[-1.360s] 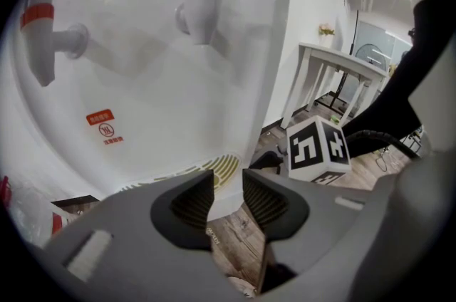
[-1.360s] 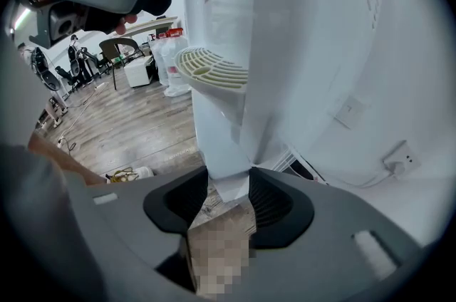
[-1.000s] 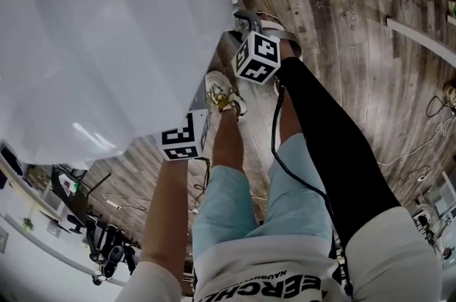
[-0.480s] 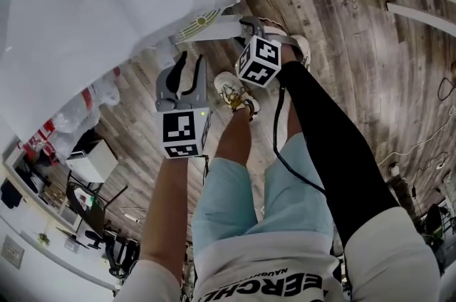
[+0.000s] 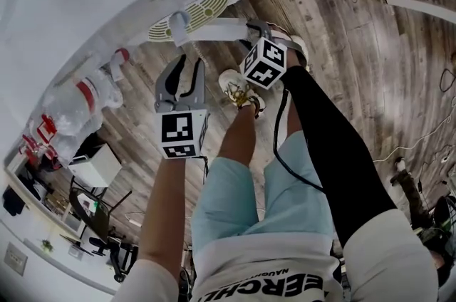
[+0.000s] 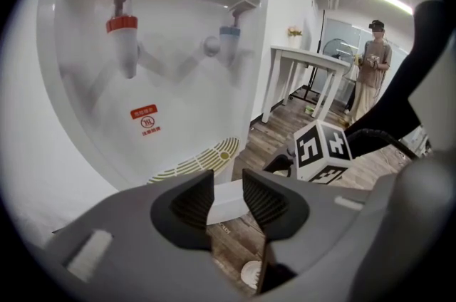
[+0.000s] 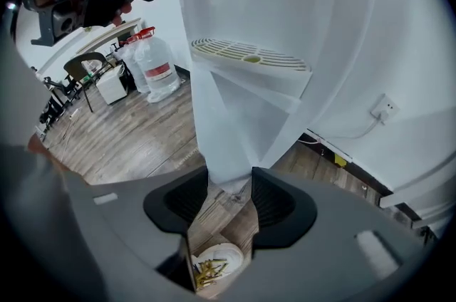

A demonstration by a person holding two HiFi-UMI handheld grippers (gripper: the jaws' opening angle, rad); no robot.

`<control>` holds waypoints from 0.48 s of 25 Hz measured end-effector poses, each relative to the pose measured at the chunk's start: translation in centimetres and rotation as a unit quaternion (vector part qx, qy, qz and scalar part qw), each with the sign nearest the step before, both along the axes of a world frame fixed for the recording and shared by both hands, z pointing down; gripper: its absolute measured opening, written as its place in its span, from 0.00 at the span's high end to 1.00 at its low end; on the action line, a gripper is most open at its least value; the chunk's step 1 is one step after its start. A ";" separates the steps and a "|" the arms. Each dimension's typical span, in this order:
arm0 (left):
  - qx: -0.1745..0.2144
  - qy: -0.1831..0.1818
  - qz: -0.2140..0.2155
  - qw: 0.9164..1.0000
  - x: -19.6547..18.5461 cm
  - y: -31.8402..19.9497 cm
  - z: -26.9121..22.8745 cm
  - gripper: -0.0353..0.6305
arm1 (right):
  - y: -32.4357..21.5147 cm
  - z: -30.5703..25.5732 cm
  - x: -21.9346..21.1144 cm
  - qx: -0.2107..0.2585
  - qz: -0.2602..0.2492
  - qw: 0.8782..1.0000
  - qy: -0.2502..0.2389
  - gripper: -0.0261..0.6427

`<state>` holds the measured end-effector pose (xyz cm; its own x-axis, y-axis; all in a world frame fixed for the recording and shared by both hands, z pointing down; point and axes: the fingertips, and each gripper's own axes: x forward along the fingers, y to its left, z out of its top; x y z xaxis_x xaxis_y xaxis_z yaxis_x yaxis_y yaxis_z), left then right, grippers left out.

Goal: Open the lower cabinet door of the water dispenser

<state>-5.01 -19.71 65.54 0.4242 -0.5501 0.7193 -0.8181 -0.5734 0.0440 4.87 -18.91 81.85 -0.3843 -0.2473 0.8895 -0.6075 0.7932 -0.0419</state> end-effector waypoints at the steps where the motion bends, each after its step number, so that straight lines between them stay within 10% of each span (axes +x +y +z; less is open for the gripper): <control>1: 0.002 -0.001 0.000 1.000 -0.2 0.1 -0.1 0.75 | 0.2 0.0 -0.1 -0.005 0.007 1.000 -0.003 0.70; 12: -0.009 -0.001 -0.041 0.999 -0.7 2.4 0.8 0.75 | 2.4 -0.2 -0.8 -0.029 -0.004 0.999 -0.029 0.70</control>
